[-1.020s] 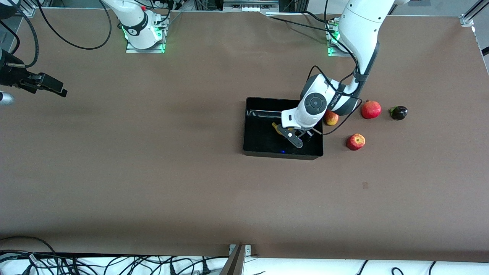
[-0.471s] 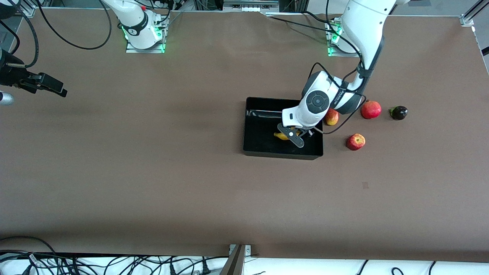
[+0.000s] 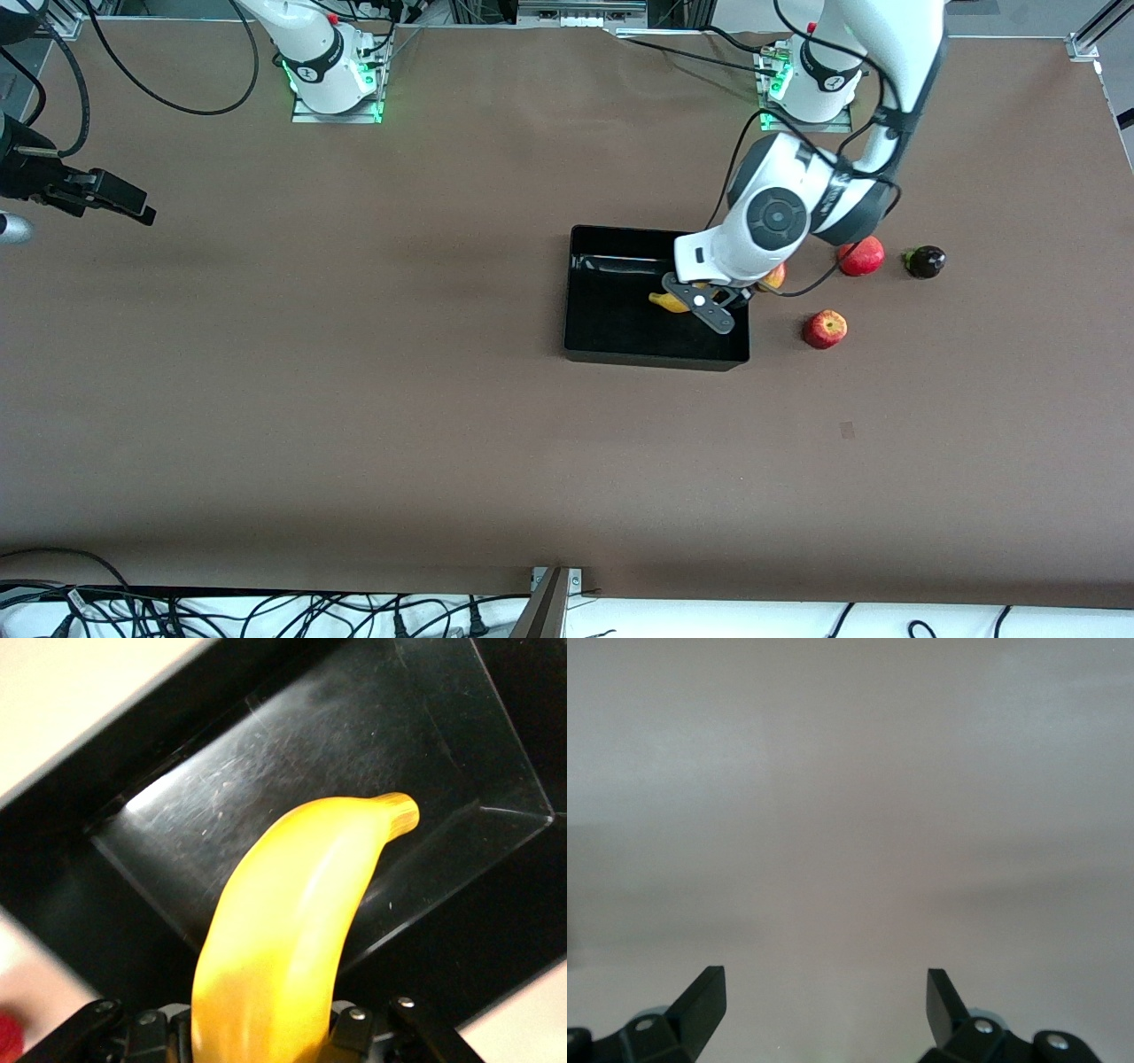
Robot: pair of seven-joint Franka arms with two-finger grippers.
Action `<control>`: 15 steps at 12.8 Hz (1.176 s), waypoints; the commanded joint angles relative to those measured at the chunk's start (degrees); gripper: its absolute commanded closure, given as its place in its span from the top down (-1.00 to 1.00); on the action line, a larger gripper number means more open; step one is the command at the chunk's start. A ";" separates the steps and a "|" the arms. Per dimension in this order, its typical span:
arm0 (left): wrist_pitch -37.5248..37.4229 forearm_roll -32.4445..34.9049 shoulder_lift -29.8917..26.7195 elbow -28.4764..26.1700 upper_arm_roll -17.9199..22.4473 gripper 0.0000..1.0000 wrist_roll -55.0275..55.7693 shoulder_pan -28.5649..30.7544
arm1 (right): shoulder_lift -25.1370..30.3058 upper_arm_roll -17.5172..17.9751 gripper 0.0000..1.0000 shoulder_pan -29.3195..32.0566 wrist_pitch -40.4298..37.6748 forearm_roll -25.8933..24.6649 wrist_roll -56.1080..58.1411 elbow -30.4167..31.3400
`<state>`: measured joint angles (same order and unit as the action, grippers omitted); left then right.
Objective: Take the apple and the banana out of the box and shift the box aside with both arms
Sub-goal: 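Lift the banana out with the left gripper while the right gripper approaches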
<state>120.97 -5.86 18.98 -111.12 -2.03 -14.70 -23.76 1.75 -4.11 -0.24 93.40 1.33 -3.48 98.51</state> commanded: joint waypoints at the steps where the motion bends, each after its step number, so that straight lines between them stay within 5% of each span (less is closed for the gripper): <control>1: -6.26 -1.53 -3.06 0.99 -0.78 -1.00 -4.08 5.02 | -0.26 -0.11 1.00 -0.12 -0.77 -0.19 -0.39 -0.77; 6: -6.19 -0.74 -2.45 0.99 0.00 -1.00 -21.57 14.25 | -1.22 0.60 1.00 -1.95 -0.59 0.16 0.40 -1.21; 11: -1.63 3.30 1.40 1.34 0.53 -1.00 -30.19 19.79 | -8.15 0.95 1.00 -15.30 0.20 1.92 -1.01 -3.22; 15: 2.24 3.31 5.01 2.13 4.04 -1.00 -36.18 20.07 | -13.96 0.95 1.00 -19.09 0.29 12.71 -1.01 -4.90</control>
<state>122.09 -3.39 22.26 -110.50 1.22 -48.36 -3.66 -9.36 -2.57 -18.86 94.49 10.31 -4.73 96.39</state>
